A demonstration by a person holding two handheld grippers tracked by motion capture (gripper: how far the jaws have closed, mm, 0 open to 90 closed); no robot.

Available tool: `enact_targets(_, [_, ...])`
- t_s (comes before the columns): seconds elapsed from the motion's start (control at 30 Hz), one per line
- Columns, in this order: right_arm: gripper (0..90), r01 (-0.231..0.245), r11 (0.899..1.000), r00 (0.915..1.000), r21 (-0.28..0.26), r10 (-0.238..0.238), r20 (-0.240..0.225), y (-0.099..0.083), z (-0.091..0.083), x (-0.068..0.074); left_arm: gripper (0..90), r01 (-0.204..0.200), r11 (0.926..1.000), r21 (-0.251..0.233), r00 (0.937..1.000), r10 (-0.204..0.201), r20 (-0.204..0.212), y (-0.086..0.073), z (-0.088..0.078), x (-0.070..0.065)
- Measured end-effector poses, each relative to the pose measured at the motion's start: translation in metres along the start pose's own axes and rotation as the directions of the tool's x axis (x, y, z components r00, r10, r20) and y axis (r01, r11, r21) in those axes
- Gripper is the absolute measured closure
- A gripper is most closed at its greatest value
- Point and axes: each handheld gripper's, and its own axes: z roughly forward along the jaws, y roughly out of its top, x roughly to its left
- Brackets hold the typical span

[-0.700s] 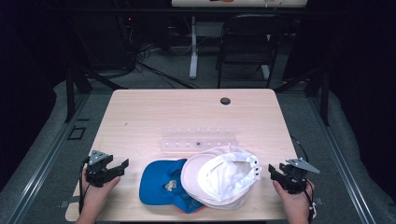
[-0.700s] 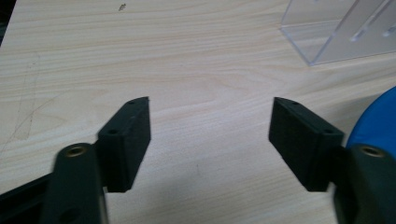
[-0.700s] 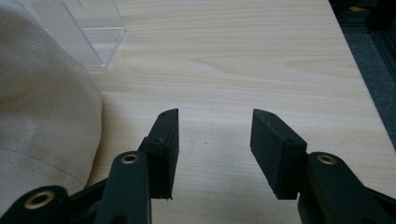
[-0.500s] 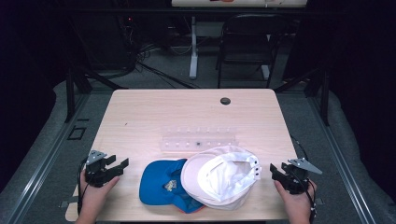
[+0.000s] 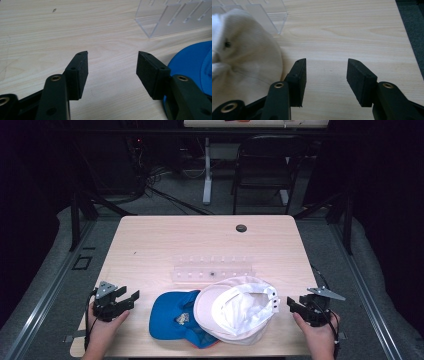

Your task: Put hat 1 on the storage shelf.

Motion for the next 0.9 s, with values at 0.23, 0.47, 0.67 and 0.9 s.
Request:
enact_targets(0.23, [53.6, -0.043, 0.999, 0.9966, 0.028, 0.044, -0.069, 0.022, -0.017, 0.007, 47.3, 0.004, 0.9996, 0.026, 1.0, -0.004, 0.008, 0.0, 0.001, -0.003])
enact_targets(0.47, [54.1, -0.022, 0.994, 0.9932, 0.112, 0.035, -0.111, 0.046, -0.034, 0.015, 46.9, -0.004, 0.9989, 0.047, 1.0, 0.004, 0.001, 0.0, 0.002, -0.003])
enact_targets(0.67, [55.5, -0.014, 0.979, 0.9886, 0.202, 0.043, -0.144, 0.058, -0.039, 0.021, 46.7, -0.004, 0.9988, 0.05, 1.0, 0.004, 0.0, -0.001, 0.003, -0.004])
enact_targets(0.9, [56.9, -0.01, 0.959, 0.9794, 0.282, 0.066, -0.191, 0.064, -0.038, 0.029, 46.8, -0.003, 0.9984, 0.056, 1.0, 0.003, 0.004, -0.001, 0.005, -0.005])
